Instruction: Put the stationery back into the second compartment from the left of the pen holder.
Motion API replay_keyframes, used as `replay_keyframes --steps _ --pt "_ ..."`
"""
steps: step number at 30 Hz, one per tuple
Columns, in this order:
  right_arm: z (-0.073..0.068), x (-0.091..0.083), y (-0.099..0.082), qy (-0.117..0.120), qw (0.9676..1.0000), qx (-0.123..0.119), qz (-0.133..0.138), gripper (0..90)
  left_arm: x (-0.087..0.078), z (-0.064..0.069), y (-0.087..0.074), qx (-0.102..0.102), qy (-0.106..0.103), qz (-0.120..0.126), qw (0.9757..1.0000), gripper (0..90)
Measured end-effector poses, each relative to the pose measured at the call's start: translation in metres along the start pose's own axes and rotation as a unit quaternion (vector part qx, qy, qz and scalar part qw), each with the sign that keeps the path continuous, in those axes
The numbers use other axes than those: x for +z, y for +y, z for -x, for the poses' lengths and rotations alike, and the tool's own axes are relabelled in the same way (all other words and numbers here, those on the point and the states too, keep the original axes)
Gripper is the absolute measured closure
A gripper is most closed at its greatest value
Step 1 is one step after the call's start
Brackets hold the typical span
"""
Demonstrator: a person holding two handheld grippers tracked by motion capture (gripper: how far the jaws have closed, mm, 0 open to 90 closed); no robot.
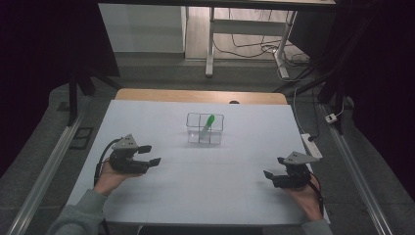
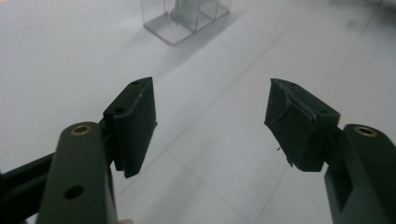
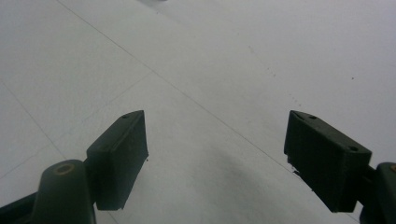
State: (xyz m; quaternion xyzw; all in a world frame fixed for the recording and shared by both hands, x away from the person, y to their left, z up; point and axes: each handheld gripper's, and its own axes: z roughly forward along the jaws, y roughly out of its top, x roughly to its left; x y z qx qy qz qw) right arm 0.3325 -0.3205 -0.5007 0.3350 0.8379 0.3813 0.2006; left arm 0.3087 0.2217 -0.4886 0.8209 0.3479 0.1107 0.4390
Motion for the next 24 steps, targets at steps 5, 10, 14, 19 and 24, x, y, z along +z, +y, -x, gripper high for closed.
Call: replay_keyframes --steps 5,10,14,19,24 --pt "0.0 0.001 0.001 0.002 1.0 -0.003 -0.002 20.9 -0.005 0.0 -0.014 -0.007 0.01 -0.004 0.9999 32.2" --pt "-0.002 0.003 0.001 0.006 0.9999 -0.008 -0.004 21.0 -0.005 0.001 -0.025 -0.009 0.018 -0.015 0.9997 31.7" --pt "-0.004 0.003 0.003 0.009 0.9999 -0.011 0.0 21.0 -0.006 -0.001 -0.029 -0.014 0.02 -0.016 0.9996 31.7" --pt "-0.004 0.003 0.007 0.011 0.9998 -0.012 0.005 21.1 -0.009 -0.002 -0.036 -0.018 0.025 -0.015 0.9994 31.7" --pt "-0.006 0.004 0.007 0.013 0.9997 -0.019 0.003 21.0 -0.009 -0.001 -0.039 -0.022 0.024 -0.015 0.9994 31.6"
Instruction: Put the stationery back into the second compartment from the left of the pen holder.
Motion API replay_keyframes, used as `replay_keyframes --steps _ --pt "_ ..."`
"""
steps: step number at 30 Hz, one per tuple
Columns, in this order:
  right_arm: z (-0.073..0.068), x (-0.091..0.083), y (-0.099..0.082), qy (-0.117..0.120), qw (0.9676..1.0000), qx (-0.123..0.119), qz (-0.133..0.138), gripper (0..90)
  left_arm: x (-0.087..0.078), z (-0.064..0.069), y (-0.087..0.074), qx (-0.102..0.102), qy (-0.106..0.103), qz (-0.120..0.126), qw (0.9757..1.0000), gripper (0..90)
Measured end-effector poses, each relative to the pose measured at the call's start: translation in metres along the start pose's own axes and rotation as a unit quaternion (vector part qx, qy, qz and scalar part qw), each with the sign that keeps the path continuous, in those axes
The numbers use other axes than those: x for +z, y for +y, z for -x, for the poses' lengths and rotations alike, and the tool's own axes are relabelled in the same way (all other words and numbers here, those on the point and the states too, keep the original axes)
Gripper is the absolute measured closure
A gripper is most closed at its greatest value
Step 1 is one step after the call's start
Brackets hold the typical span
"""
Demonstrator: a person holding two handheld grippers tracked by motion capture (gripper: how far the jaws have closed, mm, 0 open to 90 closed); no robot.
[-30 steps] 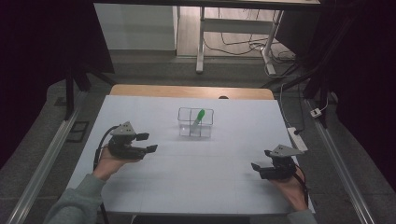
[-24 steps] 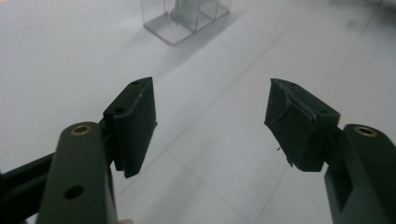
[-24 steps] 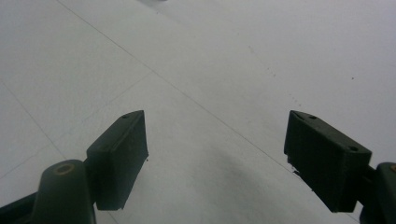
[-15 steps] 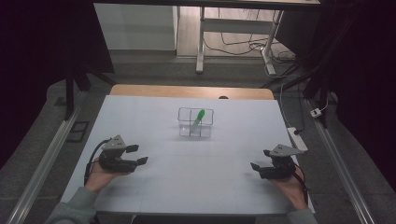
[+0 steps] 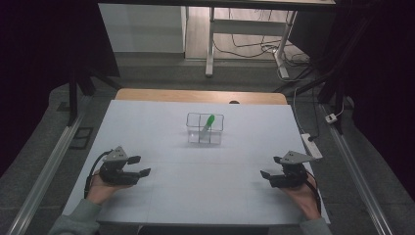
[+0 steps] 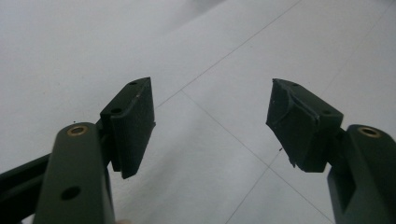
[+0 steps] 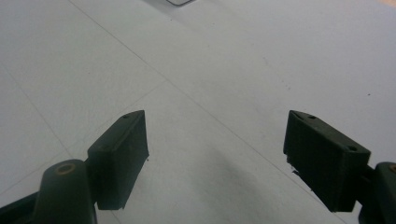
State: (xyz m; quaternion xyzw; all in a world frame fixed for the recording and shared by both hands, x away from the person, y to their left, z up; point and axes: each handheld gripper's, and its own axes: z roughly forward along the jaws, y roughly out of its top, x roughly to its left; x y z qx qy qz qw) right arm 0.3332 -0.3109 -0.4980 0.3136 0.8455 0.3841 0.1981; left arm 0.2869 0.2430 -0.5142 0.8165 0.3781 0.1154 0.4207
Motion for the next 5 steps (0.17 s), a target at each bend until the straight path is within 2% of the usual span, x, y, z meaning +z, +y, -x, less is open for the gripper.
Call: replay_keyframes --steps 5 --pt "0.0008 -0.0032 -0.0002 0.006 0.9999 0.008 0.011 20.8 -0.0003 0.0021 0.0006 0.001 -0.001 0.001 1.0 30.7"
